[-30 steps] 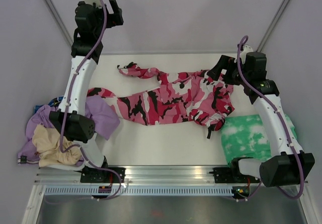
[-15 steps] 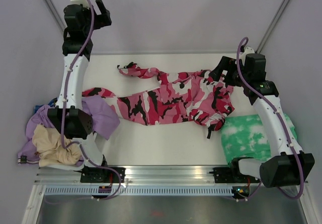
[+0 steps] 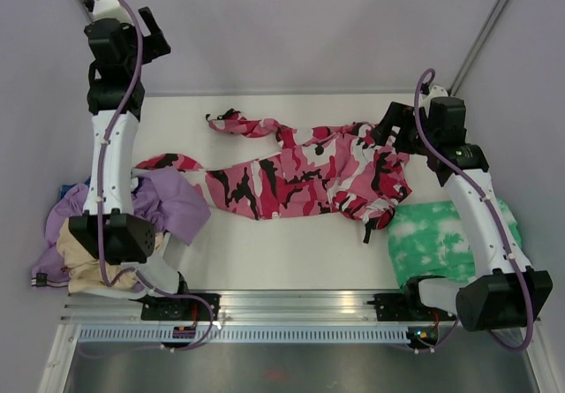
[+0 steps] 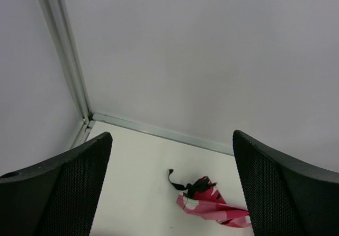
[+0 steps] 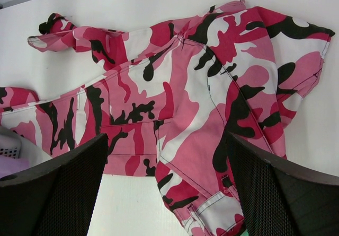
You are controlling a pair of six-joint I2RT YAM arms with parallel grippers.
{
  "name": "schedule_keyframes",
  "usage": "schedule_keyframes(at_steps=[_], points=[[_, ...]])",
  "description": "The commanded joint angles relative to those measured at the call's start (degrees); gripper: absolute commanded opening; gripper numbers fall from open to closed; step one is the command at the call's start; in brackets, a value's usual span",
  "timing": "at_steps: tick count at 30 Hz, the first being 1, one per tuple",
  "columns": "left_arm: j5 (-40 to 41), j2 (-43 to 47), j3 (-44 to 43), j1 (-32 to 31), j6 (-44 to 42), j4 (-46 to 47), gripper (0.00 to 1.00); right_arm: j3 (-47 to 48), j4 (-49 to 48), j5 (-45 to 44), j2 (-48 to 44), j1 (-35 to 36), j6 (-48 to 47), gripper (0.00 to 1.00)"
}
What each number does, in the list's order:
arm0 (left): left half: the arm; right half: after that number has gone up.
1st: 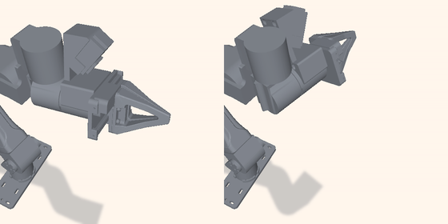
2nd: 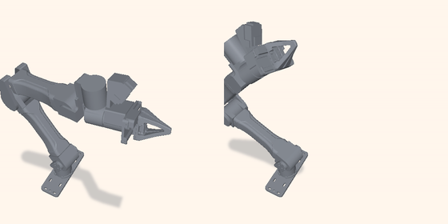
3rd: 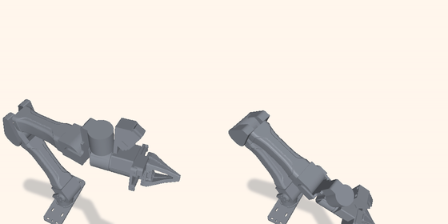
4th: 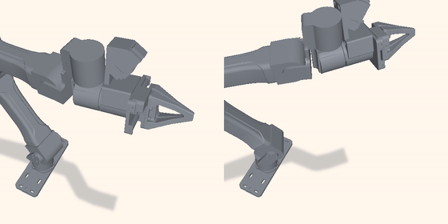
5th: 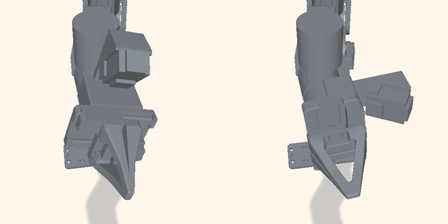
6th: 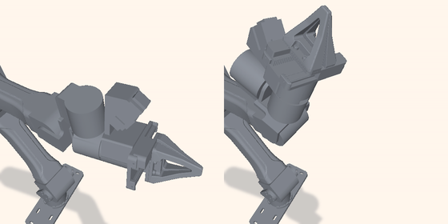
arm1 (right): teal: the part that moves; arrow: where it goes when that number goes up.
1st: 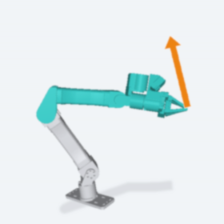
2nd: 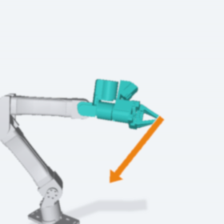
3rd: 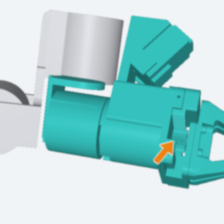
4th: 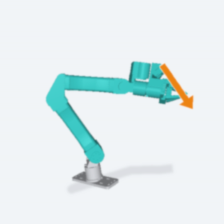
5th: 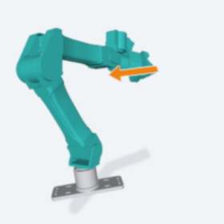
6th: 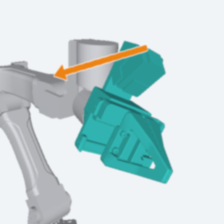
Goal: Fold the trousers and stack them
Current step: Flatten the trousers out
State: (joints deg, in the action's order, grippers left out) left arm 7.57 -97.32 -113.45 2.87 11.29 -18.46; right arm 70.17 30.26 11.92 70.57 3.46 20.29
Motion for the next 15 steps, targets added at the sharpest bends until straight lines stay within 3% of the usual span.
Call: schedule_keyframes(at_steps=[1,9,15], points=[[0.71,9.41,5.22,2.39,-7.76,-0.35,1.00,0.14,-2.05,0.47,1.32,-0.13,0.09,0.98],[-14.76,17.16,13.78,13.20,-8.13,2.38,1.00,-0.30,-2.76,-0.93,1.95,-0.12,0.36,0.98],[-14.08,19.27,14.83,16.81,-9.00,1.23,0.99,-0.74,-0.65,-4.89,-0.51,-0.21,-1.74,0.98]])
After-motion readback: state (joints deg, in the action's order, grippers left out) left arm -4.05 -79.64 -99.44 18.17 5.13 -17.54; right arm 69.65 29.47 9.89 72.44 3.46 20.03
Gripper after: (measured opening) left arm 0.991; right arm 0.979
